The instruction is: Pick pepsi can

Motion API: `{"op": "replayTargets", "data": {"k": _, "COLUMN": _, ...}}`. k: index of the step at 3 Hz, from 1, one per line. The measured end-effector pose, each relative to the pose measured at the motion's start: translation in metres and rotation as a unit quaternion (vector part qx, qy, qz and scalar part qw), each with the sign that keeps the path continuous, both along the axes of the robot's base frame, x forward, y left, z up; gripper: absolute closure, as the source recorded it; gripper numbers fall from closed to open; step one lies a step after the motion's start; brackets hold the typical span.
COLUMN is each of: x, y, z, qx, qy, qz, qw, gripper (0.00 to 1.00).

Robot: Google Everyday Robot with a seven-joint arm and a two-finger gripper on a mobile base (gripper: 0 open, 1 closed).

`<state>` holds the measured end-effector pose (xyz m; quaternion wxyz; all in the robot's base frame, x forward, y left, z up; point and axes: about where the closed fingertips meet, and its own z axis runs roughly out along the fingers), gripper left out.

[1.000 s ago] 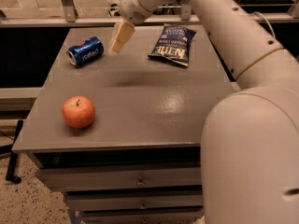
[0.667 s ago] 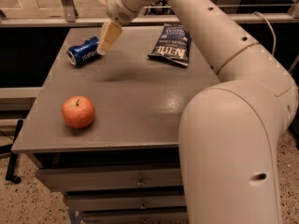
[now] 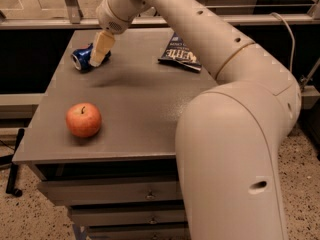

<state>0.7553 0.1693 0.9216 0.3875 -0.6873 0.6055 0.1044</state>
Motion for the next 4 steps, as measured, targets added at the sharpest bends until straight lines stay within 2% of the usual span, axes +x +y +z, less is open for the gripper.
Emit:
{"op": "replayTargets", "data": {"k": 2, "x": -0.005, "y": 0.035, "z": -0.033, "qx": -0.027, "qy": 0.021, "qz": 0.018, "qw": 0.9993, "gripper": 0.0}}
{"op": "replayTargets", "data": {"k": 3, "x": -0.005, "y": 0.046, "z": -0.049, "qx": -0.039, "qy": 0.034, "qz": 0.031, "qw": 0.9982, "gripper": 0.15}}
{"op": "replayTargets", "data": {"k": 4, "x": -0.004, "y": 0.051, "z": -0.061, "qx": -0.044, "qy": 0.046, "qz": 0.041, "qw": 0.9971, "gripper": 0.38}}
